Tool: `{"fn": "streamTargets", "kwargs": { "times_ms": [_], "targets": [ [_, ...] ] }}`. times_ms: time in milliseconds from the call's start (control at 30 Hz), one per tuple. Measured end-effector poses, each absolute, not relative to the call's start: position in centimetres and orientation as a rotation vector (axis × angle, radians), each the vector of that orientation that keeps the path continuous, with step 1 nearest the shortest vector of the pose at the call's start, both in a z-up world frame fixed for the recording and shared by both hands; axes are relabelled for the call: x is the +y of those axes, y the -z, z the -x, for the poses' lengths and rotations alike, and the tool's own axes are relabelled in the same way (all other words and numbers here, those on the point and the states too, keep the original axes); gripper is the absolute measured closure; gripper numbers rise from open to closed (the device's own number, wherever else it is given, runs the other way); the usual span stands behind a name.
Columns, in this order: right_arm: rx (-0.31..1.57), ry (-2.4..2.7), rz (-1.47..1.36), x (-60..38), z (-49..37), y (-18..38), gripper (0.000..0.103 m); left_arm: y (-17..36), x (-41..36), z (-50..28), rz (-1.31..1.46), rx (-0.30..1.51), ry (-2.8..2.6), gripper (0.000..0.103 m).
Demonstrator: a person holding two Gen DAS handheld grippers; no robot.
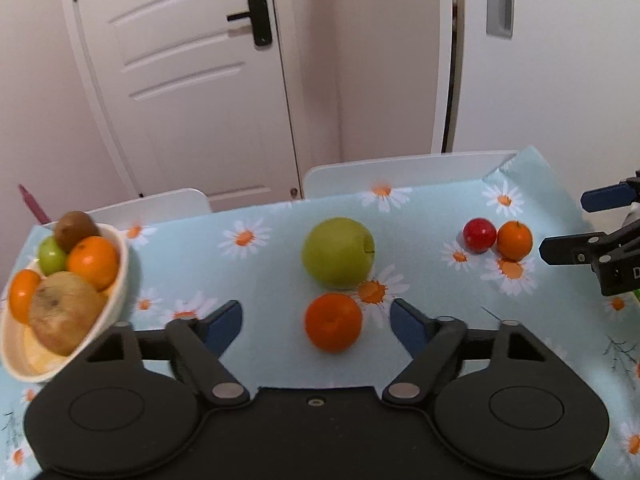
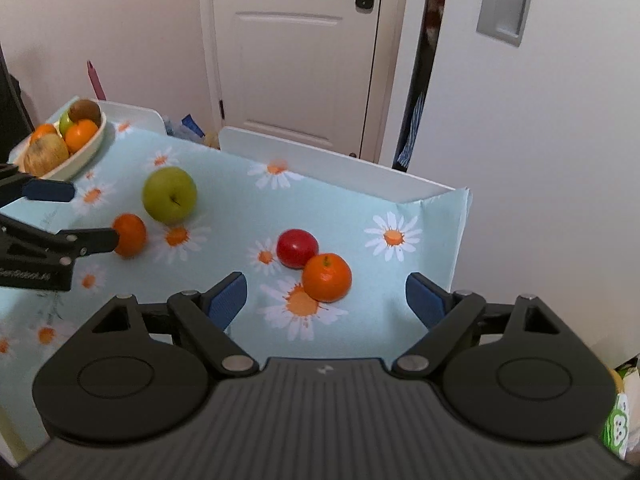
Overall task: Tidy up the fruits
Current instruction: 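Grasp the orange with the left tool while the right tool grasps the tangerine, then carry the orange and tangerine to the cream bowl with both tools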
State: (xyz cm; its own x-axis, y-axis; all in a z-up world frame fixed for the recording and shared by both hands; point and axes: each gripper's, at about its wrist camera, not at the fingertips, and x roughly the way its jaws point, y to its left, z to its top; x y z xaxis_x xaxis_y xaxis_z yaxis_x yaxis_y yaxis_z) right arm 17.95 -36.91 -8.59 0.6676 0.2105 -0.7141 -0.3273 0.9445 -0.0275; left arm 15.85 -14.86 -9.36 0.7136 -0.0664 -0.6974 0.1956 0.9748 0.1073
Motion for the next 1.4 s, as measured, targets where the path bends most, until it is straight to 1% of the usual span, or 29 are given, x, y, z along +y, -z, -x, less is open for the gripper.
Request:
{"fn": "streamTargets", "kwargs": {
  "times_ms": [33,67,133,200,367,400,433,467,567,700,1067,1133,1167,1400],
  "targets": [
    [0.785,-0.308,0.165,-37.0,-18.1,8.9,0.003,9.8,-15.0,-16.2,-0.18,0.772,0.149,0.03],
    [0.787,-0.312,0.173,-37.0,-18.3,9.3,0.005,10.2,-15.1,-16.6,-0.182,0.78,0.151,0.032],
    [0.793,-0.319,0.185,-36.9,-18.7,9.8,0.006,10.8,-15.2,-17.1,-0.183,0.79,0.151,0.035],
    [0.799,-0.327,0.19,-36.8,-18.9,10.3,0.011,11.2,-15.2,-17.4,-0.177,0.798,0.151,0.037],
    [0.81,-0.343,0.203,-36.4,-19.5,11.1,0.016,12.0,-15.1,-17.9,-0.154,0.821,0.159,0.05],
    [0.811,-0.344,0.202,-36.3,-19.6,11.3,0.017,12.1,-15.0,-18.0,-0.146,0.829,0.164,0.056],
    [0.813,-0.345,0.202,-36.3,-19.7,11.4,0.019,12.3,-15.0,-18.1,-0.133,0.837,0.172,0.06],
    [0.815,-0.346,0.204,-36.2,-19.8,11.4,0.021,12.3,-15.0,-18.1,-0.126,0.837,0.172,0.06],
    [0.82,-0.345,0.215,-36.2,-20.1,11.7,0.024,12.2,-15.1,-17.9,-0.135,0.834,0.171,0.061],
    [0.824,-0.347,0.226,-36.1,-20.5,12.1,0.03,12.2,-15.2,-17.5,-0.146,0.834,0.173,0.061],
    [0.82,-0.352,0.244,-35.6,-21.1,13.1,0.039,12.1,-15.6,-16.6,-0.16,0.834,0.158,0.061],
    [0.821,-0.347,0.242,-35.6,-21.1,13.2,0.043,12.1,-15.6,-16.5,-0.161,0.832,0.156,0.061],
    [0.822,-0.347,0.241,-35.6,-21.1,13.3,0.05,12.1,-15.6,-16.5,-0.161,0.831,0.156,0.061],
    [0.815,-0.355,0.234,-35.7,-20.6,12.6,0.052,11.3,-15.4,-15.8,-0.154,0.818,0.139,0.061]
  ]
}}
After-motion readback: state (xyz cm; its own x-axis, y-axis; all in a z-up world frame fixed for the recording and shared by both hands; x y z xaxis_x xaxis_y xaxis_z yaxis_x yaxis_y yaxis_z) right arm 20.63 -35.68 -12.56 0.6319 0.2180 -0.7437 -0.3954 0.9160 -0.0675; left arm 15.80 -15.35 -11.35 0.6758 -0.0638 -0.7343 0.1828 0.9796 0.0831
